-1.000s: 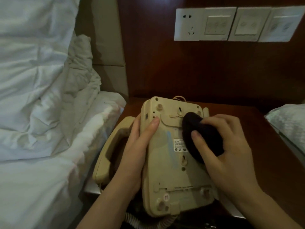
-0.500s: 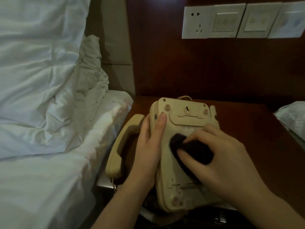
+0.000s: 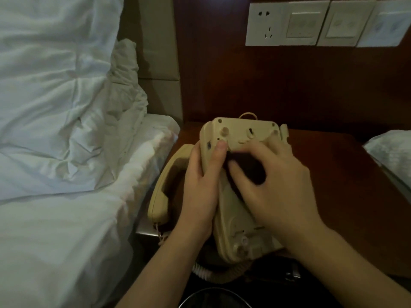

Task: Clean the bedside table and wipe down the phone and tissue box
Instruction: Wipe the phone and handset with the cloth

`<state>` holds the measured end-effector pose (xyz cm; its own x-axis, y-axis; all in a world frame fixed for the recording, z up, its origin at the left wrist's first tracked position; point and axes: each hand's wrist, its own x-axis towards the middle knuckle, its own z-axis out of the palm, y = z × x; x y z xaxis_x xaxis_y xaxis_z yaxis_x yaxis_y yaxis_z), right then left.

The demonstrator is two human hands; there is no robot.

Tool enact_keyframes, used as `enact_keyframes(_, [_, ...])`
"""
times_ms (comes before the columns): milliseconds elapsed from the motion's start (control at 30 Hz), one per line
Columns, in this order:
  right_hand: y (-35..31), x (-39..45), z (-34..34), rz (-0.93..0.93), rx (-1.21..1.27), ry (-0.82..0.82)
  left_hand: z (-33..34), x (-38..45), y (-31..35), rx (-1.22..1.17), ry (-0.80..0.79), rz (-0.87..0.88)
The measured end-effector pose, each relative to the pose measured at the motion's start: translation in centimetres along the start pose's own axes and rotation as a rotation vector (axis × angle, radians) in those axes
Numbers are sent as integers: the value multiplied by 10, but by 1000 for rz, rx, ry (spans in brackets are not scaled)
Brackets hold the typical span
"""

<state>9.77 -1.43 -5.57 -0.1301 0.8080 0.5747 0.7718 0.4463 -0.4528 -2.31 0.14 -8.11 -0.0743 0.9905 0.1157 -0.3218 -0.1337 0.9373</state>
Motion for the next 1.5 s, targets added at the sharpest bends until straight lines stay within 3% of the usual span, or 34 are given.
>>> enact_keyframes(100, [-2,-1,4,23,-27,45,1,-4,-4,6,21,1])
enact_keyframes(233, [-7,-34,5,-42,-16,-126,-3,-7,-5,-51,37,-19])
enact_keyframes(433, [9,-3,4,88,58,48,4,-12,-12,-5,67,-6])
enact_keyframes(600, [-6,-24,2,-34,-26,-59,3,-14,-12,-20,66,34])
enact_keyframes(833, [37,-5,-11,174,-71,22,6,-14,-16,23,125,56])
enact_keyframes(1067, [16,-10,-4,42,49,-35,5,-16,-16,58,150,89])
enact_keyframes(1267, [23,-8,-7,150,-22,5,3,-12,-16,69,120,67])
enact_keyframes(1433, [0,-24,2,-49,-70,-121,2,-10,-15,9,117,49])
enact_keyframes(1500, [20,-11,-5,49,-112,-57,3,-9,-15,22,122,45])
